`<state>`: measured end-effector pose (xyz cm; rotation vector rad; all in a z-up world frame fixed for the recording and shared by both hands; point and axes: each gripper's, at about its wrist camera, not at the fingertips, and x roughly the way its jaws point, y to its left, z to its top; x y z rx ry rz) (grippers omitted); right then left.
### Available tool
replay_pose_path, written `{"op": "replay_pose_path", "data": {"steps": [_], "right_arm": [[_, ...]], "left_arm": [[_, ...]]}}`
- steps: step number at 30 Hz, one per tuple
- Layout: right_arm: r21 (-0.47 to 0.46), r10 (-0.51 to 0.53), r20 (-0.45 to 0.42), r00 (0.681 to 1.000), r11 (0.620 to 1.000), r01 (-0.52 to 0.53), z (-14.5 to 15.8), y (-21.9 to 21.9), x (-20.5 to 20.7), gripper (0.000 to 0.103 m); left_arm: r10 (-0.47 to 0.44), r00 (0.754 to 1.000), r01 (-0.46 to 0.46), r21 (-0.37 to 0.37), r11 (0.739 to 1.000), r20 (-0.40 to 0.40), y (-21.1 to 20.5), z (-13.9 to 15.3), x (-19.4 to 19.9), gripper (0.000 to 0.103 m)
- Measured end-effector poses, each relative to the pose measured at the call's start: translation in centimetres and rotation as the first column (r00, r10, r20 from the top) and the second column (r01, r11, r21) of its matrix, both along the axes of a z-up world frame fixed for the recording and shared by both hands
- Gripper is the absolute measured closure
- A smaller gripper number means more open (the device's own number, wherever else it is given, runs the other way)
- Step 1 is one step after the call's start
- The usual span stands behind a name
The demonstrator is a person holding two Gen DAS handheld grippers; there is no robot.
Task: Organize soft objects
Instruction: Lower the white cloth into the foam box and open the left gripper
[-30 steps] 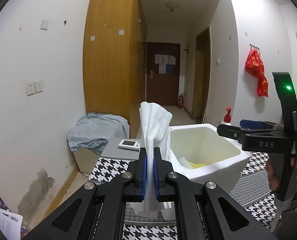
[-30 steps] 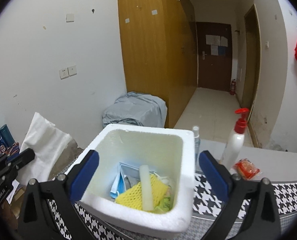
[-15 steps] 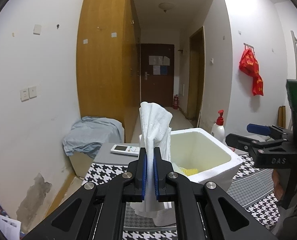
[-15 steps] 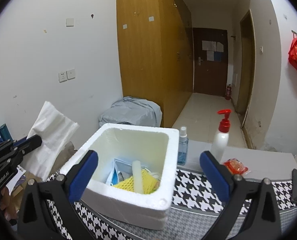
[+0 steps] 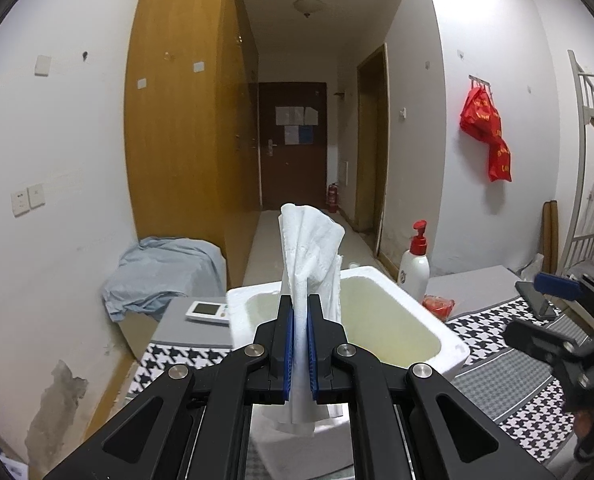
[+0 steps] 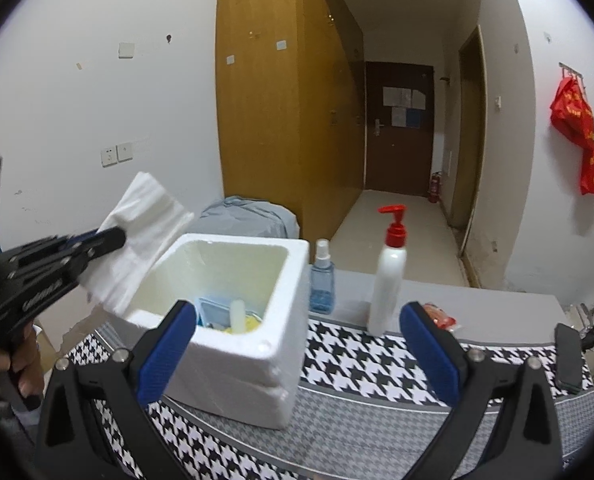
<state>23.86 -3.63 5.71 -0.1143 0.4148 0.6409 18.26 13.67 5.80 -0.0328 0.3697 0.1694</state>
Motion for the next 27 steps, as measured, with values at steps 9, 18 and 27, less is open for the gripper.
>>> {"op": "replay_pose_path", "data": {"steps": [9,18,27], "right_arm": [[0.016,-0.052,-0.01,0.999,0.998,0.052,-1.0,-3.1,-0.4,0.0],[0.017,-0.085,-0.016,0.996,0.996,0.086,-1.8,-4.7,-0.9,0.0],[0.014,-0.11,-0.005,0.994,0.994,0.11,-2.0,-5.5,-1.8,0.0]], "left_arm": [[-0.027,0.999,0.027,-0.003,1.0,-0.03,-1.3,-0.5,3.0,0.096],[0.018,0.998,-0.018,0.002,1.0,-0.061,-1.1,-1.6,4.9,0.042],[0.012,1.0,-0.012,-0.013,1.0,-0.007,-1.7,-1.0,3.3,0.002]]}}
